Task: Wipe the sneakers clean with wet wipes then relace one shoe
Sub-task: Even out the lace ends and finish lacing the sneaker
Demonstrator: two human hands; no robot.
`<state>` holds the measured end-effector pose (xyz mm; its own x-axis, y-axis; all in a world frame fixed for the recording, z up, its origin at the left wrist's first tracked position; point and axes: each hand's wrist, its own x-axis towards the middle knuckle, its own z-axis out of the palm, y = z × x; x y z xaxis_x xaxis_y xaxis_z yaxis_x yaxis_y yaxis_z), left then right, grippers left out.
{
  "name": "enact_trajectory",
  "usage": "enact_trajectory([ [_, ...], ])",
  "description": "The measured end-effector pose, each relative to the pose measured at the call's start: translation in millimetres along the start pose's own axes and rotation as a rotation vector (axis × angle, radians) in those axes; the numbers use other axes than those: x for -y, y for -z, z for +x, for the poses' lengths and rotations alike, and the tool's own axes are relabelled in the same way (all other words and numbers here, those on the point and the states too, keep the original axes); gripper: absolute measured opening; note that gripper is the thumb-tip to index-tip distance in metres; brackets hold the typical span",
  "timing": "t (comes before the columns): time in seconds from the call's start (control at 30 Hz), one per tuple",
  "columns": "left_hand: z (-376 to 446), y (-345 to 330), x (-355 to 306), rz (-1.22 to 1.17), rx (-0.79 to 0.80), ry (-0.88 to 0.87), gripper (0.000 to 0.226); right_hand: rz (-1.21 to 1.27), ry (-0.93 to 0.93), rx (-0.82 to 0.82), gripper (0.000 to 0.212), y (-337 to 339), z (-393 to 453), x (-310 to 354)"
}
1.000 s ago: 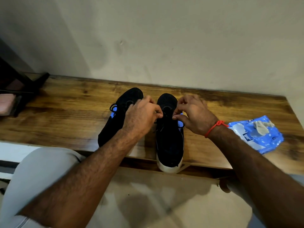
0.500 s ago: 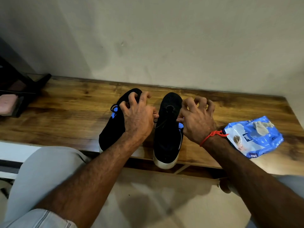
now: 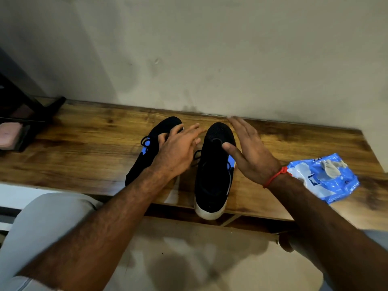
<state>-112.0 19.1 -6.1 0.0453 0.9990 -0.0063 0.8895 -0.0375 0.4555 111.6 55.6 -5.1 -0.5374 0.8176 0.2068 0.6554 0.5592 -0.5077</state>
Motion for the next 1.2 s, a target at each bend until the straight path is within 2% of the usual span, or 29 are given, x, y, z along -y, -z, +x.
enact_trajectory([
  [0.07, -4, -3, -3, 0.050, 0.100, -0.019, 0.047, -0.119, 0.062, 0.201, 0.069, -3, -3, 10],
  [0.13, -8, -9, -5, 0.127, 0.186, -0.004, 0.052, -0.222, -0.042, 0.466, 0.074, -8, -7, 11],
  [0.17, -9, -9, -4, 0.130, 0.184, 0.011, 0.053, -0.211, -0.087, 0.495, 0.076, -9, -6, 9],
  [0.3, -6, 13, 4, 0.072, 0.008, 0.067, 0.050, 0.100, -0.072, 0.220, 0.068, 3, -1, 1],
  [0.37, -6, 26, 14, 0.084, -0.017, 0.136, 0.049, 0.104, -0.076, 0.178, 0.064, 7, -3, -3],
  [0.47, -13, 34, 35, 0.131, 0.059, 0.300, 0.056, -0.008, -0.198, 0.270, 0.071, 6, -14, -9],
  [0.6, -33, 30, 67, 0.036, 0.173, 0.532, 0.083, 0.012, -0.330, 0.413, 0.092, 12, -28, 3],
  [0.67, -43, 25, 74, -0.098, 0.253, 0.526, 0.100, 0.034, -0.367, 0.441, 0.095, 8, -37, 19],
  [0.73, -53, 21, 70, -0.077, 0.322, 0.488, 0.115, 0.118, -0.391, 0.455, 0.105, -4, -46, 34],
  [0.8, -60, 14, 63, 0.004, 0.317, 0.471, 0.118, 0.217, -0.422, 0.438, 0.120, -19, -50, 44],
  [0.87, -67, 13, 49, -0.020, 0.278, 0.450, 0.118, 0.265, -0.488, 0.399, 0.126, -24, -48, 53],
  [0.9, -69, 12, 45, -0.064, 0.257, 0.427, 0.118, 0.277, -0.506, 0.376, 0.123, -27, -47, 55],
  [1.0, -72, 6, 36, -0.172, 0.230, 0.343, 0.117, 0.278, -0.523, 0.305, 0.097, -34, -50, 59],
  [1.2, -75, 1, 29, -0.170, 0.183, 0.279, 0.114, 0.292, -0.534, 0.212, 0.073, -44, -58, 67],
])
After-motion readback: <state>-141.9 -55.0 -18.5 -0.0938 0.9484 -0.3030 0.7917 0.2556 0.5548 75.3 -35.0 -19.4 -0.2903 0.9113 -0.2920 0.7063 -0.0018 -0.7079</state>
